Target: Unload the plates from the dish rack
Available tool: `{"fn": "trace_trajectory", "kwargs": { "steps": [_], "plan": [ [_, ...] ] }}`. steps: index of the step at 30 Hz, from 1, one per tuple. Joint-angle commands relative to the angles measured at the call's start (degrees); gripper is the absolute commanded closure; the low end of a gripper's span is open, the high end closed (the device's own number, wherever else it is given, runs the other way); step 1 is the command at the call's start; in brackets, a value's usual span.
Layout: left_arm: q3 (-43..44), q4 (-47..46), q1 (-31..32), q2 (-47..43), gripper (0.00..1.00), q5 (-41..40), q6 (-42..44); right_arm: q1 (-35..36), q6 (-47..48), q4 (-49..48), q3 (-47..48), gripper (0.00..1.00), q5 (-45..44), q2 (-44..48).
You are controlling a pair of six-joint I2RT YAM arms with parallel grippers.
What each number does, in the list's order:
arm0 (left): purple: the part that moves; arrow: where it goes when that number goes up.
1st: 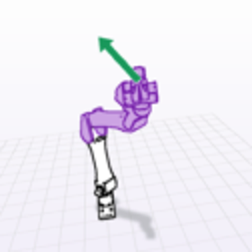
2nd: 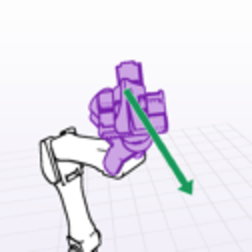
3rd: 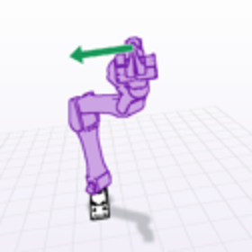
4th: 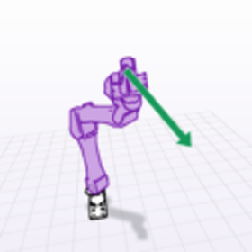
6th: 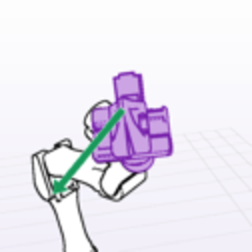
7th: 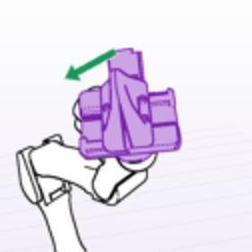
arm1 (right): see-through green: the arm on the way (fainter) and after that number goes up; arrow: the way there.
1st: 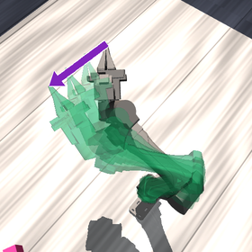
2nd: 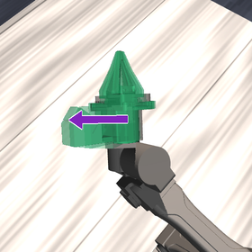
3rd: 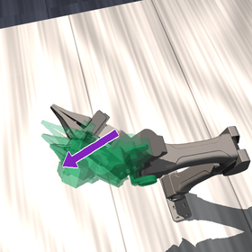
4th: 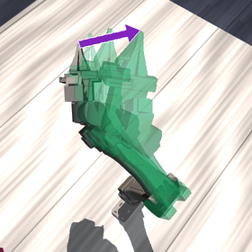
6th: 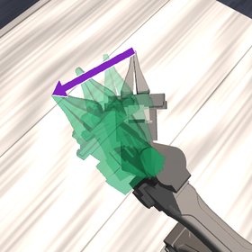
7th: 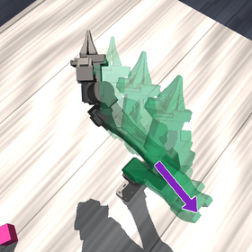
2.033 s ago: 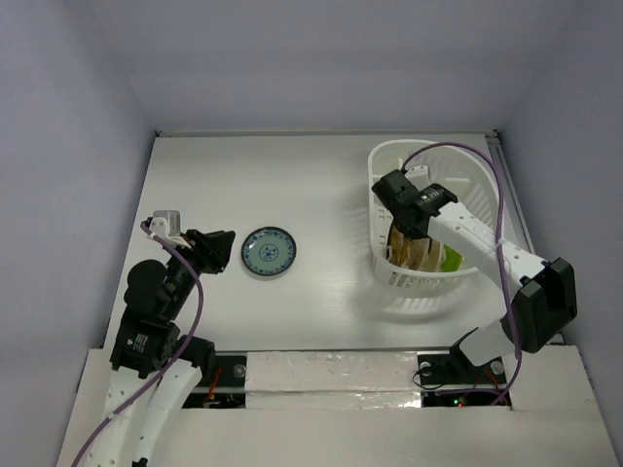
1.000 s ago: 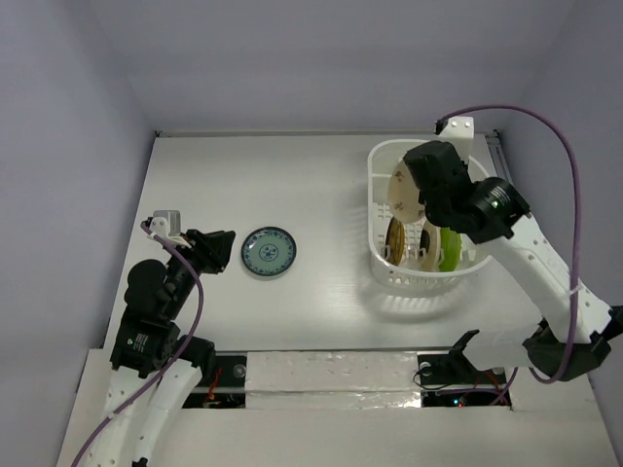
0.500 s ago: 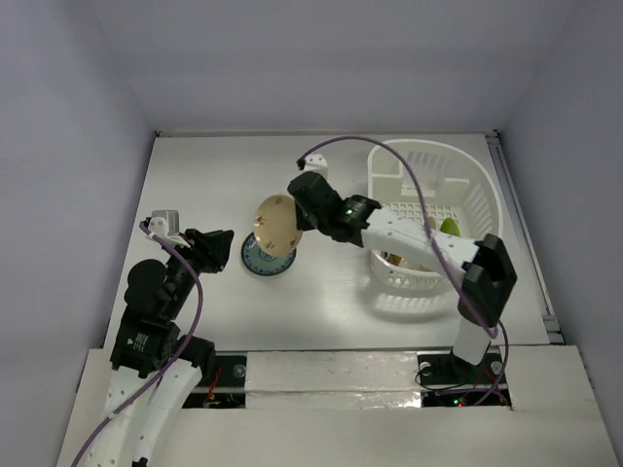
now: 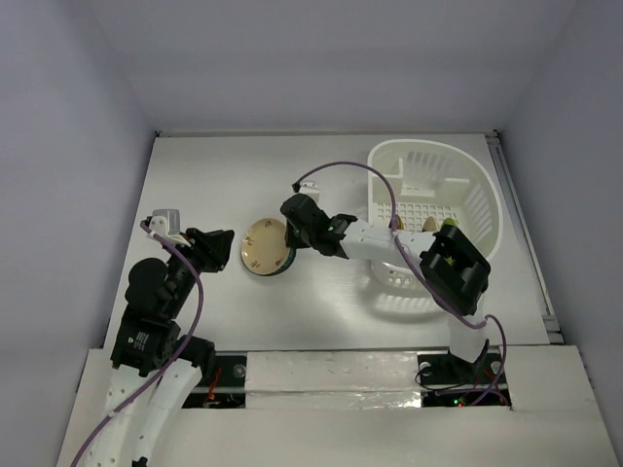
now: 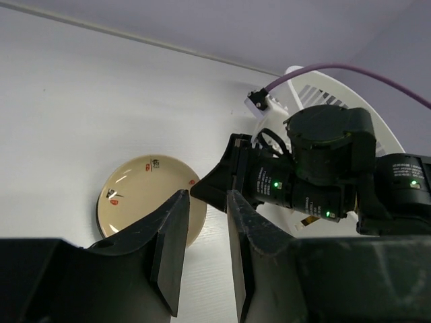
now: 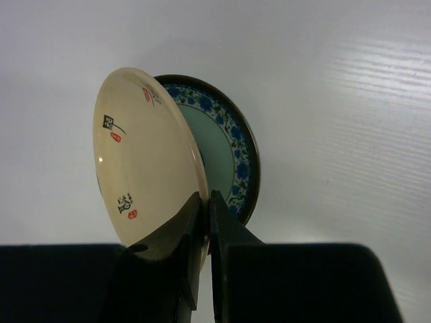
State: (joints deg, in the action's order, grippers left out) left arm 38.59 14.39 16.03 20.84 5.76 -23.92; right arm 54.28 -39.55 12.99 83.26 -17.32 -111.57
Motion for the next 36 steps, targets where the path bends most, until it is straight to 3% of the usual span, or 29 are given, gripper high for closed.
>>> {"fn": "trace_trajectory", "kwargs": {
  "steps": [1, 4, 8, 14, 17, 20, 23, 26, 27, 30, 33, 36],
  "plan": [
    [0.70, -2.44, -0.30, 0.43, 0.74, 0.13, -0.34, -0.23, -3.69, -7.01, -2.22, 1.00, 0.62, -0.40],
    [0.61, -2.44, -0.30, 0.52, 0.74, 0.13, -0.33, -0.23, -4.04, -7.54, -3.11, 0.95, 0.36, -0.75],
    [0.61, -2.44, -0.30, 0.43, 0.73, 0.30, -0.42, -0.23, -3.78, -5.35, -3.20, 0.70, 0.53, -1.28],
    [0.52, -2.62, -0.30, 0.43, 0.73, 0.39, -0.42, 0.30, -1.32, -1.76, -3.37, 0.43, 0.62, -0.49],
    [0.52, -2.53, -0.30, 0.34, 0.73, 0.57, -0.42, 0.83, -0.10, 0.88, -3.37, 0.32, -0.87, 1.52],
    [0.52, -2.61, -0.30, 0.25, 0.73, 0.57, -0.42, 0.83, 0.70, 3.43, -3.90, 0.31, -3.41, 4.59],
    [0.52, -2.62, -0.30, 0.17, 0.73, 0.66, -0.34, 0.83, 1.67, 6.07, -5.74, 0.40, -8.24, 12.14],
    [0.44, -2.70, -0.30, 0.08, 0.73, 0.92, -0.34, 0.83, 3.16, 11.06, -6.53, 0.93, -16.39, 23.81],
    [0.44, -2.79, -0.30, 0.08, 0.73, 0.92, -0.42, 0.83, 3.34, 12.74, -6.62, 0.99, -16.43, 23.85],
    [0.26, -2.97, -0.30, -0.36, 0.74, 1.27, -0.42, 0.83, 3.69, 21.17, -6.36, 1.00, -23.88, 31.57],
    [0.17, -3.23, -0.30, -0.89, 0.86, 1.27, -0.42, -1.19, 2.38, 30.40, -7.23, 1.00, -28.37, 37.55],
    [0.08, -3.14, -0.30, -1.33, 0.96, 0.40, -0.60, -4.87, 1.23, 37.62, -9.08, 1.00, -27.51, 42.13]
  ]
}}
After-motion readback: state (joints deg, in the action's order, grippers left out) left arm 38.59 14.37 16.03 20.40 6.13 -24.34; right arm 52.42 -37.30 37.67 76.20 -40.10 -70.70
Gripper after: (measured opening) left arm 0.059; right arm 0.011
